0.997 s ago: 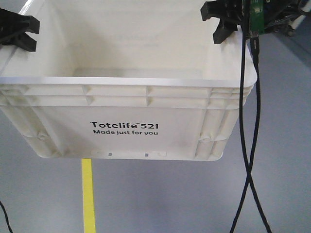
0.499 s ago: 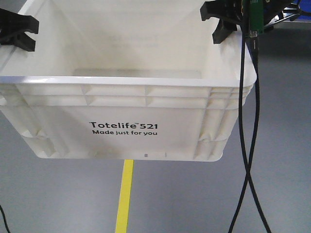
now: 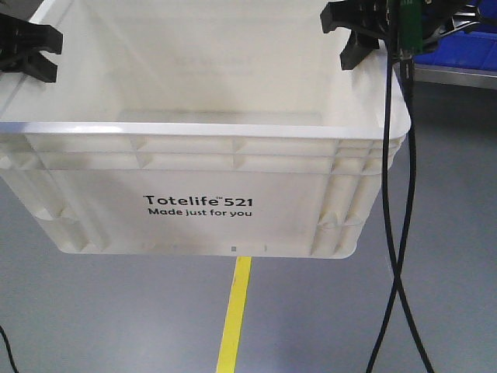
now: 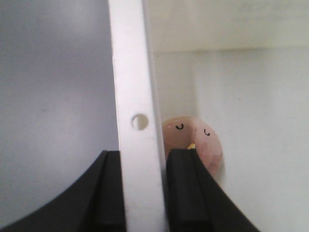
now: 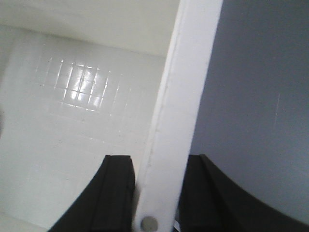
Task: Place moving items into box and shelve
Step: 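Hold the lifted tote with both grippers while the base drives away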
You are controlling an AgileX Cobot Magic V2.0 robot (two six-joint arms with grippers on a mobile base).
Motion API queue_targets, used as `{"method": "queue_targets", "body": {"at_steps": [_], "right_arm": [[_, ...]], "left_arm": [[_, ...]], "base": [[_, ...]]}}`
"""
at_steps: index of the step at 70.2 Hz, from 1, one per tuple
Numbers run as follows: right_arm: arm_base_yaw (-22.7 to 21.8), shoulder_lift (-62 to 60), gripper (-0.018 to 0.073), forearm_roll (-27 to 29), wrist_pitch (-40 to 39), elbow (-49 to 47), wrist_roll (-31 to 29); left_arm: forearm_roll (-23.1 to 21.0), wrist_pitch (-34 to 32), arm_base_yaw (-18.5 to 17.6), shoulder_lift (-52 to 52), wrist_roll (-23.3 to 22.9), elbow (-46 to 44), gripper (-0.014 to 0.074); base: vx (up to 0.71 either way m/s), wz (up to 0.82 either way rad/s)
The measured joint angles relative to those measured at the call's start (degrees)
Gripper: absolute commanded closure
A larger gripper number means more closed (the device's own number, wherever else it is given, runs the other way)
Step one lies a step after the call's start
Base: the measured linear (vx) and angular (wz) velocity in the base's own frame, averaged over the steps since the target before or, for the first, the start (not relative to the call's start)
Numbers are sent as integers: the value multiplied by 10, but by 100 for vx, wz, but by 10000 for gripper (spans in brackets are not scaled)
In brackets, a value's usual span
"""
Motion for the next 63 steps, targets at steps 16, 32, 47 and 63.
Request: {"method": "queue_targets", "body": {"at_steps": [16, 32, 47, 63], "right_arm": [[0, 0, 571, 0, 0, 0, 0], [0, 0, 571, 0, 0, 0, 0], [0, 0, 571, 0, 0, 0, 0], [0, 0, 571, 0, 0, 0, 0]], "left_arm": [[0, 0, 0, 0, 0, 0, 622], [0, 0, 0, 0, 0, 0, 622], [1, 0, 0, 0, 0, 0, 622], [0, 0, 0, 0, 0, 0, 622]], "base": [[49, 7], [52, 7], [54, 2], [56, -2]]}}
